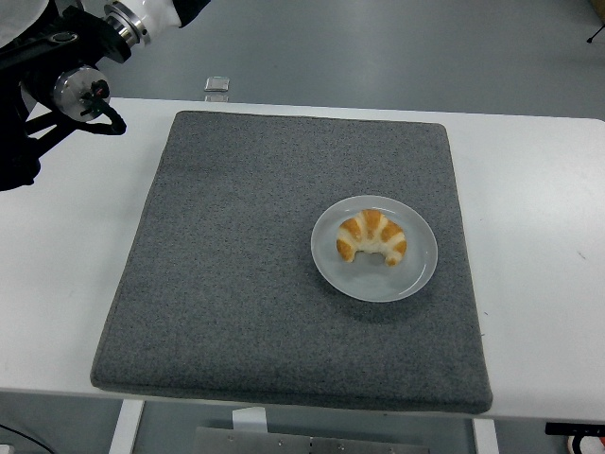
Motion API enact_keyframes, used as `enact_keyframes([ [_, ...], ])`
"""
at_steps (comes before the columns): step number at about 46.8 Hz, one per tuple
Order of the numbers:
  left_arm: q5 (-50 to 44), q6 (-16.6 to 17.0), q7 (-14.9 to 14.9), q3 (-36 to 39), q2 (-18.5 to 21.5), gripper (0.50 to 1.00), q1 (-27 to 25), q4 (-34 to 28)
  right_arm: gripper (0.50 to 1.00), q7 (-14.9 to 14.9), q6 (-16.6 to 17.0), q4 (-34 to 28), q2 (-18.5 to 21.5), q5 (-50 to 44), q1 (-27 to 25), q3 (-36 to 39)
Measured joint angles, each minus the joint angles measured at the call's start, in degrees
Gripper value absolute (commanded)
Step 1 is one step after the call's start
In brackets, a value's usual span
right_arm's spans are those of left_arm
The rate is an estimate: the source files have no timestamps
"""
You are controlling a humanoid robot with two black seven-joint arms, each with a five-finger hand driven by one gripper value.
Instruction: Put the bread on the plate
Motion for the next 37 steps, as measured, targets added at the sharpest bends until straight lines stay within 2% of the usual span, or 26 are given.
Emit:
enact_keyframes([
  [18, -14.4, 0.2, 0.1, -0.3, 1.2, 0.99, 3.3, 0.6, 0.93, 0.0, 0.0, 0.0, 0.0, 0.0, 0.0, 0.0],
  [29, -15.2, 2.4, 0.0, -8.3, 0.7, 0.99, 10.6, 1.6, 0.93, 0.0, 0.0, 0.0, 0.0, 0.0, 0.0, 0.0],
  [37, -14.3, 3.3, -0.2, -9.7, 0.5, 0.99, 13.8, 1.9, 0.932, 0.0, 0.3, 0.0, 0.0, 0.0, 0.1, 0.0],
])
